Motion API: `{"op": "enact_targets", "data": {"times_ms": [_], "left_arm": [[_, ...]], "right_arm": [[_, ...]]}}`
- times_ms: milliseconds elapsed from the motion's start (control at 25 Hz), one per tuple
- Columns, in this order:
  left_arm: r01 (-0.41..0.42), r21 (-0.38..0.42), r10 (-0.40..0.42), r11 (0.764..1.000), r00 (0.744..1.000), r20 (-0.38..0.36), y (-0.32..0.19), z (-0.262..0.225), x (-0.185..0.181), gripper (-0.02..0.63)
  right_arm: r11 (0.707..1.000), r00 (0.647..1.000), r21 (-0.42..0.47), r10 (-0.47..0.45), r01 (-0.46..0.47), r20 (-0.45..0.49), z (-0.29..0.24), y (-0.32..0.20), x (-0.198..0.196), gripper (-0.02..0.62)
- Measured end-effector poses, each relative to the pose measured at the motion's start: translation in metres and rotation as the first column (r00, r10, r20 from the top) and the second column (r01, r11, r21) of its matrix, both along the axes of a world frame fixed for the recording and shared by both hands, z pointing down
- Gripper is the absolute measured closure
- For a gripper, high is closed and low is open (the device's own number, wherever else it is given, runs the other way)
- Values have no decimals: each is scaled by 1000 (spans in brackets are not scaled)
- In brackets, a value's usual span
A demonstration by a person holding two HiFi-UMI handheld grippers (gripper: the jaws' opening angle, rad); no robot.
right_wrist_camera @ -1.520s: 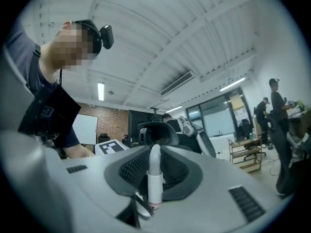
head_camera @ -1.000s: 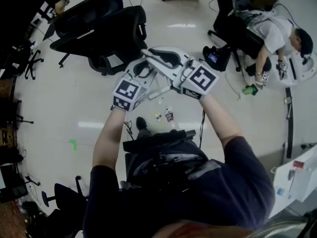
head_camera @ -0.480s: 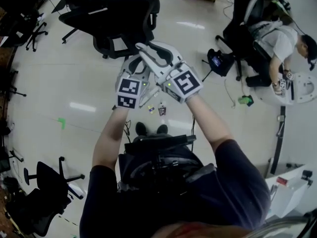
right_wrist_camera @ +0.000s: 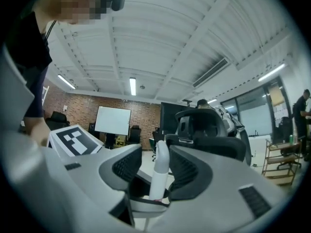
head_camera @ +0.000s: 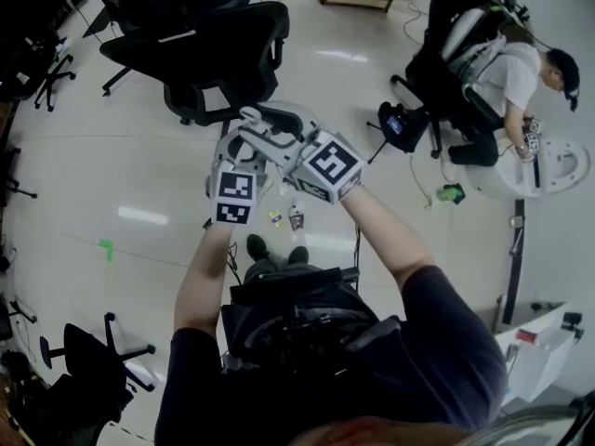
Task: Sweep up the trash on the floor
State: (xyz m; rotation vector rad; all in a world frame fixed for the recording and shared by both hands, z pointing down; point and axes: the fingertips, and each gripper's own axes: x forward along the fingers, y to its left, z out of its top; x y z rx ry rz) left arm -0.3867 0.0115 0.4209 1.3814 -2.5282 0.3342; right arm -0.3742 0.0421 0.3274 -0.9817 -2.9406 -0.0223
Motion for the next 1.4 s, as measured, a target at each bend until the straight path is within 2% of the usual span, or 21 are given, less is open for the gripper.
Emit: {"op": "enact_targets", "data": {"times_ms": [120,200,320,640,760,960,1160,1280,1400], "left_arm": [[-13,22,12,1000,1000,5,8,4,-10,499],[-17,52,15,999,1000,25,10,-2,-25,499],[-19,71,17,997,999,35,18,-1,-47,499],[-173,15,173,985,984,36,27,32,-84,491],[-183,-7,183,983,982,42,26,50,-94,489],[-170,18,170,985,985,-7,19,68,-100,499],[-178,-43,176,983,983,-48,2,93,-104,500],[-159,-66,152,985,984,-98,-10,115,-109,500],[-167,-81,153,983,976,-154,-27,138,-111,499]], "right_arm": [[997,999,64,32,-31,-19,14,11,-18,411],[994,998,88,62,-62,-2,10,13,-35,480],[993,998,109,55,-54,-4,11,21,-56,479],[989,994,146,-13,29,-110,45,36,-98,482],[985,989,167,-20,44,-145,63,37,-109,483],[984,987,167,-29,56,-161,80,28,-116,483],[987,984,152,-32,59,-173,104,9,-116,483],[990,979,124,-37,63,-203,125,-4,-118,483],[993,974,119,-1,29,-226,147,-21,-120,483]]}}
